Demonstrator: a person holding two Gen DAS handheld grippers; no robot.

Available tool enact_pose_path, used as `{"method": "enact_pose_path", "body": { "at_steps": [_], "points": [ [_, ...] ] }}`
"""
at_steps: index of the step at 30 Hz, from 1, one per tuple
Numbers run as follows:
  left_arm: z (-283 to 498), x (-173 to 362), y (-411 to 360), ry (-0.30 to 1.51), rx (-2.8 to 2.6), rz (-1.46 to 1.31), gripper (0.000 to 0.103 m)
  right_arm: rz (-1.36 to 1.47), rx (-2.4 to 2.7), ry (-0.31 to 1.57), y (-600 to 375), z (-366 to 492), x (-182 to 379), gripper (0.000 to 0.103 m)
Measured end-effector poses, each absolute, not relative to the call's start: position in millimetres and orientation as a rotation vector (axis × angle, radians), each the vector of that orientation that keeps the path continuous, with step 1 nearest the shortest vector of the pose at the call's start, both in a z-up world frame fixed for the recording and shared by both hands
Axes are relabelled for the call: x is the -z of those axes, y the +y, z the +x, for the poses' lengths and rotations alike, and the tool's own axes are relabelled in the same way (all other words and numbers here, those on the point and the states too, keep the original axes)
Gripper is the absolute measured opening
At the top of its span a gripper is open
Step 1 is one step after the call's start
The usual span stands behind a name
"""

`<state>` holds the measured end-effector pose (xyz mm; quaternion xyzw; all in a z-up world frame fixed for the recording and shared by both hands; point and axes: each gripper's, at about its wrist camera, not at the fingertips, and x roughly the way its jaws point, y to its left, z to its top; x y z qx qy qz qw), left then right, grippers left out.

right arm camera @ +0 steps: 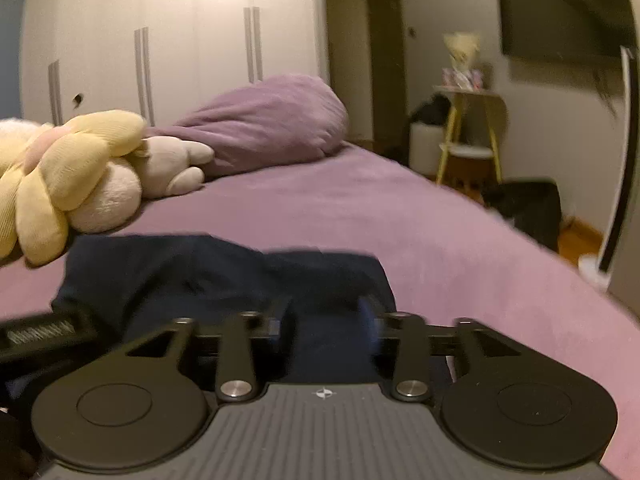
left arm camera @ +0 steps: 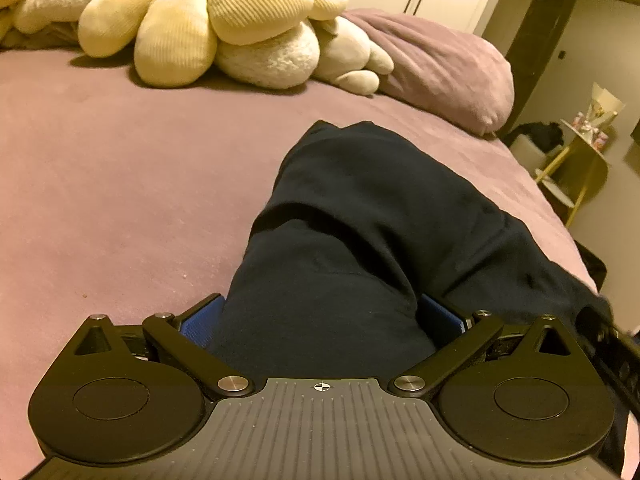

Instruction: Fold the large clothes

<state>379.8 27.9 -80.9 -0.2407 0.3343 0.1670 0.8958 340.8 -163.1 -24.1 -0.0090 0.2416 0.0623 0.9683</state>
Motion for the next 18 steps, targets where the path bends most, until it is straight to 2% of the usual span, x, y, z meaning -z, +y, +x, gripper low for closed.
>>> {"method": "enact_pose_path", "body": {
  "at_steps": [1, 4, 7, 18],
  "points": [
    [380, 81, 28, 0.696, -0.345, -0.494, 0.103, -0.059, -0.108, 0.482, -158, 343, 21, 0.061],
    [380, 82, 30, 0.7, -0.341, -0.51, 0.103, -0.138, -0.075, 0.507, -152, 360, 17, 0.061],
    [382, 83, 28, 0.697, -0.346, -0.503, 0.103, 0.008, -0.105, 0.615, -176, 381, 34, 0.061],
    [381, 82, 36, 0.717, -0.324, -0.554, 0.103, 0.109, -0.148, 0.61, -193, 383, 56, 0.062]
  ]
}}
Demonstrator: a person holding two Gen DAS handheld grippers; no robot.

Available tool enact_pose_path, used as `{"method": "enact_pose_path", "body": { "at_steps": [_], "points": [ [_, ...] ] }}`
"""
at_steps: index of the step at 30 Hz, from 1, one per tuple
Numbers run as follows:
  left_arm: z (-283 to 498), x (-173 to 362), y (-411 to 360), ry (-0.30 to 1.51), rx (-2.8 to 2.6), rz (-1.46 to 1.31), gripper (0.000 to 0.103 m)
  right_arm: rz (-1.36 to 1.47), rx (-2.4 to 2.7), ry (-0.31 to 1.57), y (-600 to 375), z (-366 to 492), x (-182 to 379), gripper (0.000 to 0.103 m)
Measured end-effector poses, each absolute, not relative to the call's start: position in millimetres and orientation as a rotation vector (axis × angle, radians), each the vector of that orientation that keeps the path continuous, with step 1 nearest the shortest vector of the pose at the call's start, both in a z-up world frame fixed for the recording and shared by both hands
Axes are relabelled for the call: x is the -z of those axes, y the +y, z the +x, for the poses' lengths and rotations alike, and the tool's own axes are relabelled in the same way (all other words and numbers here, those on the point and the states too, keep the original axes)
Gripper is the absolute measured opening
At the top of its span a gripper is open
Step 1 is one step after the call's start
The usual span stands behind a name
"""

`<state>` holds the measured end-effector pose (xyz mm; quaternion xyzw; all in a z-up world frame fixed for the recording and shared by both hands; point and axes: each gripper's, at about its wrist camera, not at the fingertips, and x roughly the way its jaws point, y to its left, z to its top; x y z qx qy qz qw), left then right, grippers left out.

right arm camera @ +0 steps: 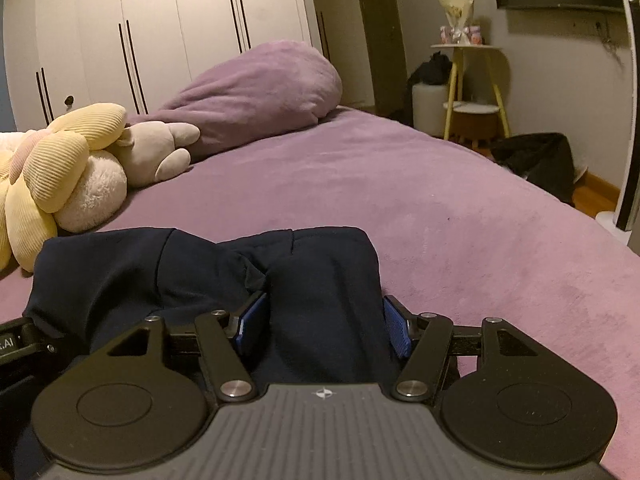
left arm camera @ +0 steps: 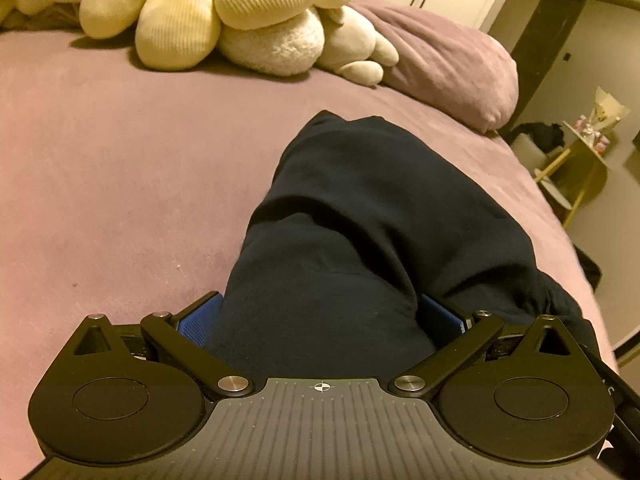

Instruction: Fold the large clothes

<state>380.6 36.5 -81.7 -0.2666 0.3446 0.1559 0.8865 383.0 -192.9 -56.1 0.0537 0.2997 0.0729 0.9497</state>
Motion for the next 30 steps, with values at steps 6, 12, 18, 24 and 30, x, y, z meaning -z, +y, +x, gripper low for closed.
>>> {"method": "enact_pose_path", "body": {
  "at_steps": [6, 12, 18, 24, 30],
  "points": [
    [344, 72, 46, 0.677, -0.28, -0.655, 0.103, 0.04, -0.171, 0.53, -190, 338, 22, 0.062],
    [340, 82, 40, 0.654, -0.292, -0.673, 0.103, 0.036, -0.157, 0.464, -199, 298, 42, 0.064],
    [349, 91, 40, 0.653, -0.301, -0.675, 0.103, 0.095, -0.172, 0.493, -204, 312, 56, 0.067],
    [336, 72, 86, 0.771, -0.104, -0.833, 0.103, 0.154, -0.207, 0.601, -216, 322, 37, 0.072],
    [314, 67, 114, 0.82, 0.107, -0.832, 0.102, 0.57, -0.391, 0.821, -310, 320, 20, 0.075]
  ]
}}
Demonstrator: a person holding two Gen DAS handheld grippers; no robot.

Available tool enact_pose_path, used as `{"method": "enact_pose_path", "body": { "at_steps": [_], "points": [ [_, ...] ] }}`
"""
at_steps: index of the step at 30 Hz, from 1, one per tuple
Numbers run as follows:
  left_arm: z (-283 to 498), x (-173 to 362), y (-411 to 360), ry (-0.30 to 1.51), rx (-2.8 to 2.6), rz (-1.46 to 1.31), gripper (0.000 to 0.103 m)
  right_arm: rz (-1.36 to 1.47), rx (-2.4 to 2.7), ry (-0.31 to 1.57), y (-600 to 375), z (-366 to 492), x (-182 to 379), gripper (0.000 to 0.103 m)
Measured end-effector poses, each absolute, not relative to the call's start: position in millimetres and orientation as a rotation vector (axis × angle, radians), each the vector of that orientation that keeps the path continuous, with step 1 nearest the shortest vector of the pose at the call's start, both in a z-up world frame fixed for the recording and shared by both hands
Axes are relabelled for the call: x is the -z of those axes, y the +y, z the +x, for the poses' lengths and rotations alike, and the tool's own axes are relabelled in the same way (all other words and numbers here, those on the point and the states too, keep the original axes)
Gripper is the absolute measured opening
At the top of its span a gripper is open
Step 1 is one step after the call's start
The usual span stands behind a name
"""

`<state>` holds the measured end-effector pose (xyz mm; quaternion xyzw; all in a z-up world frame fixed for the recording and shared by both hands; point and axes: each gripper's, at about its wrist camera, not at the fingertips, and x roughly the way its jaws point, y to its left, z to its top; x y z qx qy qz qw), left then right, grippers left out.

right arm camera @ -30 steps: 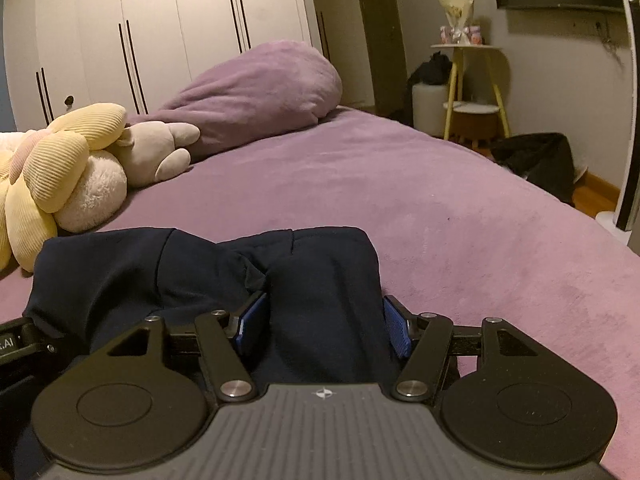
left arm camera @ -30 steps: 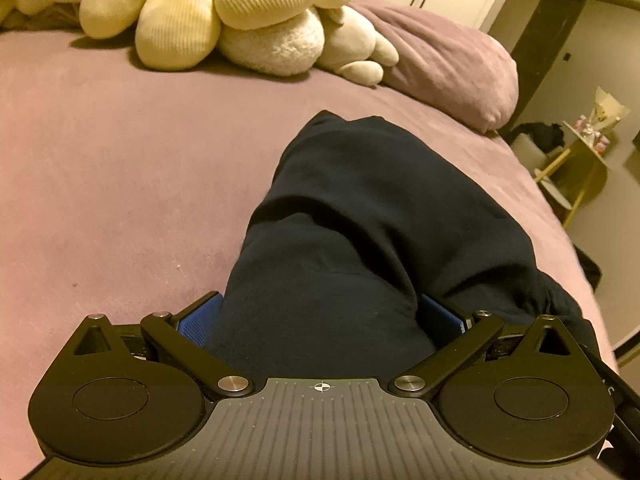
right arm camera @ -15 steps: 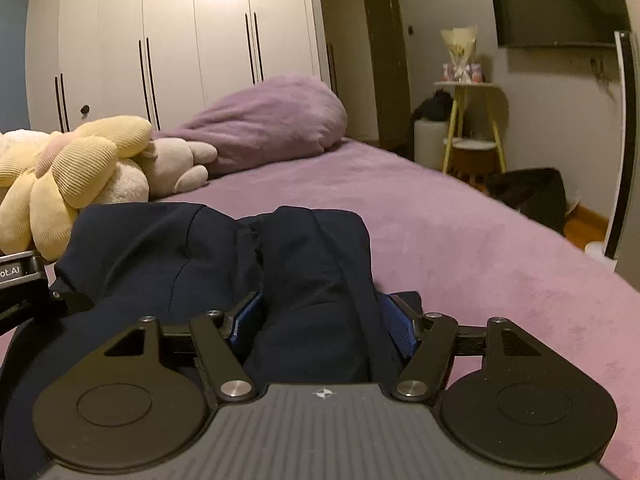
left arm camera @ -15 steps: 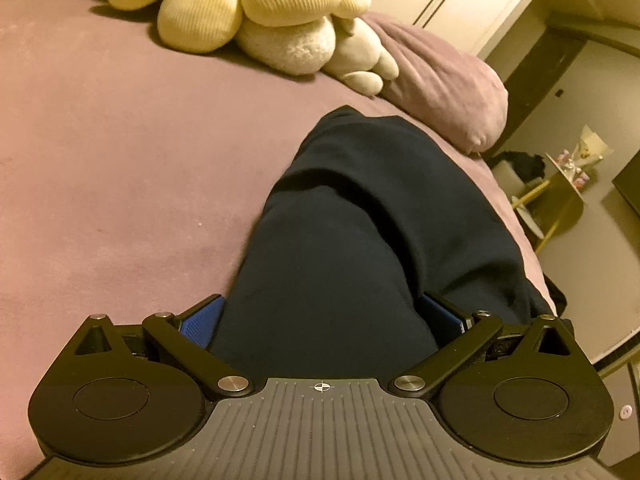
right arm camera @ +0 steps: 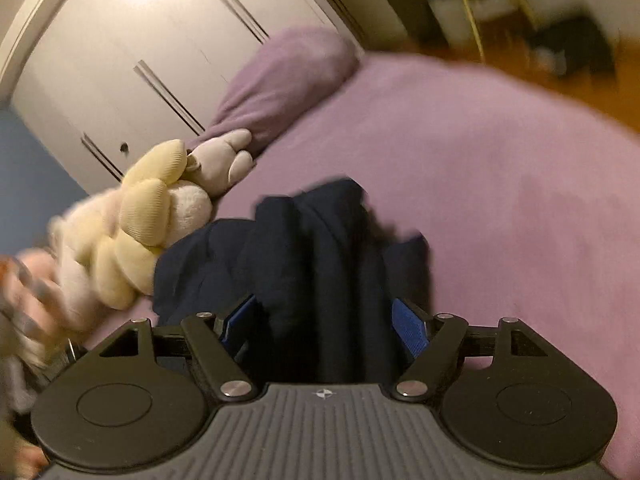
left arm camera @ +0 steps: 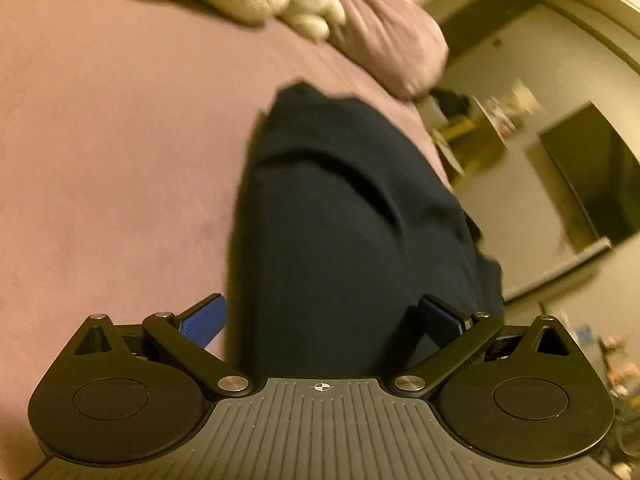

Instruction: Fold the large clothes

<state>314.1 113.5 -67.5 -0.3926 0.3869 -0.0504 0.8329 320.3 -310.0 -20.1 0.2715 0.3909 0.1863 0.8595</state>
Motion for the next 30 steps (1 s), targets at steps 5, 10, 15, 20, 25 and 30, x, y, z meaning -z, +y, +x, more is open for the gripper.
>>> {"method": "enact_pose_path", "body": {
  "at_steps": [5, 10, 15, 20, 25, 30],
  "points": [
    [314, 83, 112, 0.837, 0.163, -0.875, 0.099, 0.793, -0.423, 0.983, -350, 321, 54, 0.063],
    [327, 97, 114, 0.857, 0.158, -0.935, 0.098, 0.754, -0.447, 1.015, -337, 328, 67, 0.061],
    [326, 84, 110, 0.836, 0.175, -0.917, 0.075, 0.738, -0.481, 1.038, -318, 345, 72, 0.05],
    [322, 71, 118, 0.818, 0.201, -0.915, 0.068, 0.688, -0.495, 1.039, -301, 345, 56, 0.04],
    [301, 53, 146, 0.761, 0.146, -0.895, 0.068, 0.7, -0.534, 1.042, -277, 346, 44, 0.039],
    [260, 41, 202, 0.741, -0.008, -0.852, 0.07, 0.687, -0.644, 1.11, -219, 345, 51, 0.039]
  ]
}}
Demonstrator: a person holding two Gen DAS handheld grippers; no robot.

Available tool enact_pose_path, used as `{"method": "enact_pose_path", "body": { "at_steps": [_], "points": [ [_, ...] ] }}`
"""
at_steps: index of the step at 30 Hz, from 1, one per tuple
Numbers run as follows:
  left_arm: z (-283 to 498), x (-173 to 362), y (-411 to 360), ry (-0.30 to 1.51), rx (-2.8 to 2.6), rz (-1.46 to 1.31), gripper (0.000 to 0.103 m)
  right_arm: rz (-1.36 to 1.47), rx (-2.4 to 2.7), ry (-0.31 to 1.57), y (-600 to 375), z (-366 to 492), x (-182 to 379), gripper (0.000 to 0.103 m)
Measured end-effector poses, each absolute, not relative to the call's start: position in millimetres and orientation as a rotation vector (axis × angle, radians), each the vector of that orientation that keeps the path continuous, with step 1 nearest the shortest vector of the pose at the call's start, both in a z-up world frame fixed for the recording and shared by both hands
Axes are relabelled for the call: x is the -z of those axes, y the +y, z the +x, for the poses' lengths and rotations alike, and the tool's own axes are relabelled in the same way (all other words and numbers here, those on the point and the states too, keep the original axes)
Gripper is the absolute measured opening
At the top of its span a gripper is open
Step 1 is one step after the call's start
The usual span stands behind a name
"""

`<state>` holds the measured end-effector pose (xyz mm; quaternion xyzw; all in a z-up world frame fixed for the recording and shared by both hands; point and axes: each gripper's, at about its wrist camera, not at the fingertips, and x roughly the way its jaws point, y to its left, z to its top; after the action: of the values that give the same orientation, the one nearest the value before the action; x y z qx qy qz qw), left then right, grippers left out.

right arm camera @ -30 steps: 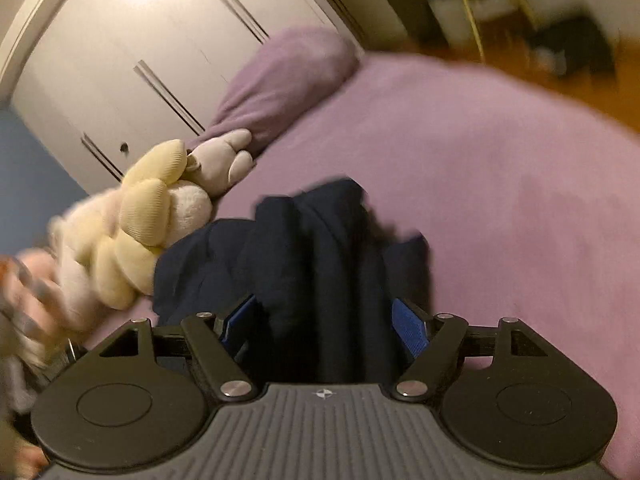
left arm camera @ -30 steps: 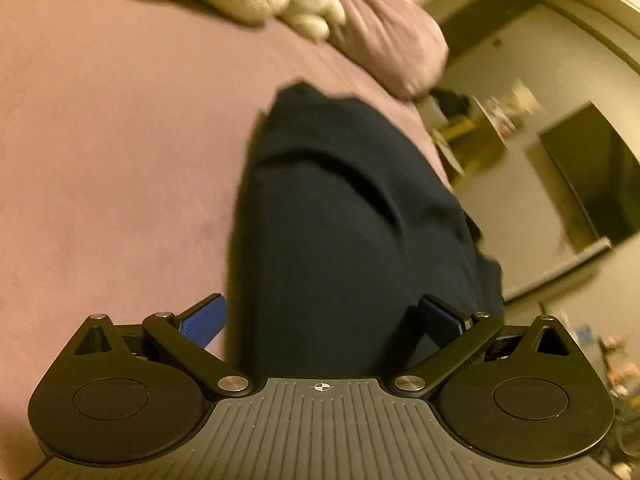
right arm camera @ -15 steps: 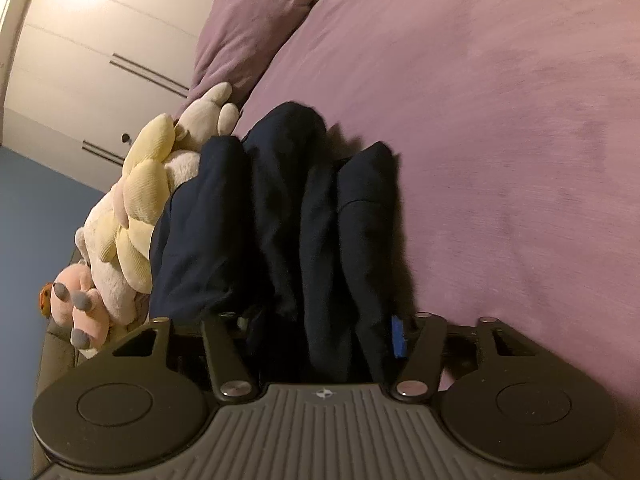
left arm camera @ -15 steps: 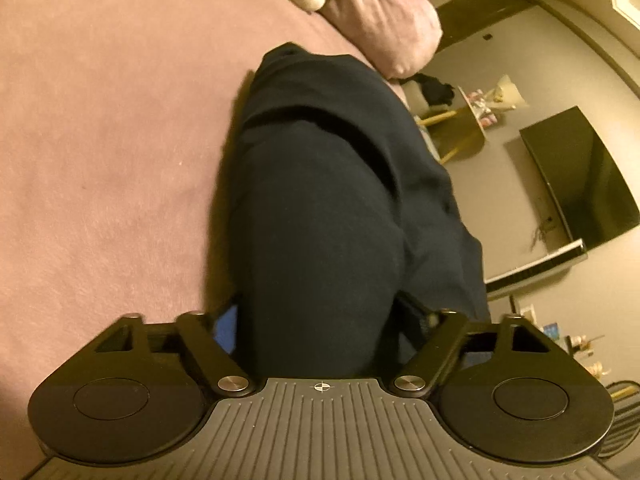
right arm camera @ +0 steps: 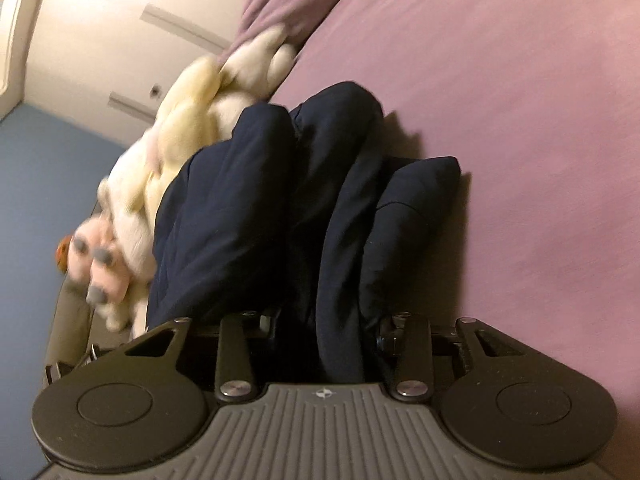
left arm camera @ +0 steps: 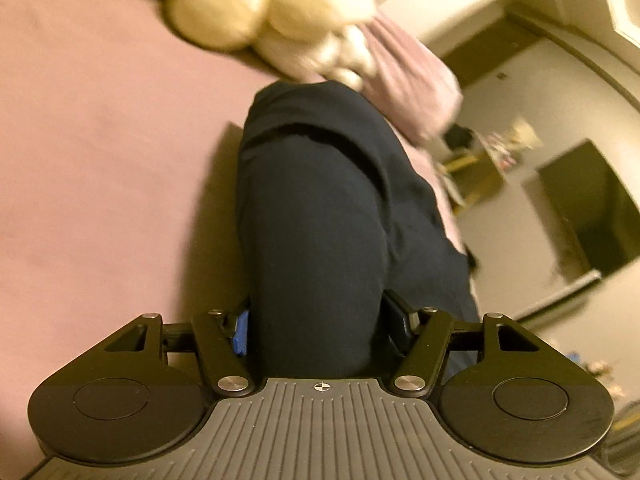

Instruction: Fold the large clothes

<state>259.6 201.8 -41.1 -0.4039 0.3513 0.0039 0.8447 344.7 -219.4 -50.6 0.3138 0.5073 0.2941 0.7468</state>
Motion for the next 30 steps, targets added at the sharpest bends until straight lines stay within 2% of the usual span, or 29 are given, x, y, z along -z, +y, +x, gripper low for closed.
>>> {"method": "enact_pose_path", "body": {
  "at_steps": [3, 7, 9, 12, 16, 18, 20, 21, 27, 28, 30],
  "points": [
    [244, 48, 219, 0.784, -0.098, -0.863, 0.074, 0.652, -0.727, 1.148, -170, 340, 57, 0.04],
    [229, 41, 209, 0.764, -0.126, -0.813, 0.084, 0.591, -0.691, 1.125, -143, 332, 53, 0.06],
    [216, 30, 198, 0.737, -0.137, -0.766, 0.09, 0.563, -0.642, 1.124, -146, 327, 46, 0.06],
    [188, 20, 177, 0.726, -0.157, -0.699, 0.092, 0.511, -0.543, 1.06, -171, 306, 19, 0.06],
    [160, 26, 156, 0.752, -0.191, -0.637, 0.095, 0.347, -0.575, 0.824, -175, 244, -38, 0.058],
    [159, 33, 149, 0.782, -0.205, -0.62, 0.096, 0.256, -0.635, 0.752, -159, 215, -51, 0.053],
    [160, 36, 139, 0.794, -0.219, -0.555, 0.097, 0.134, -0.65, 0.731, -135, 197, -49, 0.04],
    [161, 36, 136, 0.802, -0.221, -0.531, 0.098, 0.079, -0.629, 0.752, -120, 196, -43, 0.039],
    [170, 55, 135, 0.839, -0.231, -0.529, 0.103, -0.119, -0.514, 0.808, -105, 199, 6, 0.042],
    [167, 55, 137, 0.84, -0.236, -0.552, 0.103, -0.129, -0.513, 0.803, -106, 199, 8, 0.048],
    [157, 45, 137, 0.853, -0.252, -0.581, 0.103, -0.096, -0.501, 0.84, -111, 203, 6, 0.051]
  ]
}}
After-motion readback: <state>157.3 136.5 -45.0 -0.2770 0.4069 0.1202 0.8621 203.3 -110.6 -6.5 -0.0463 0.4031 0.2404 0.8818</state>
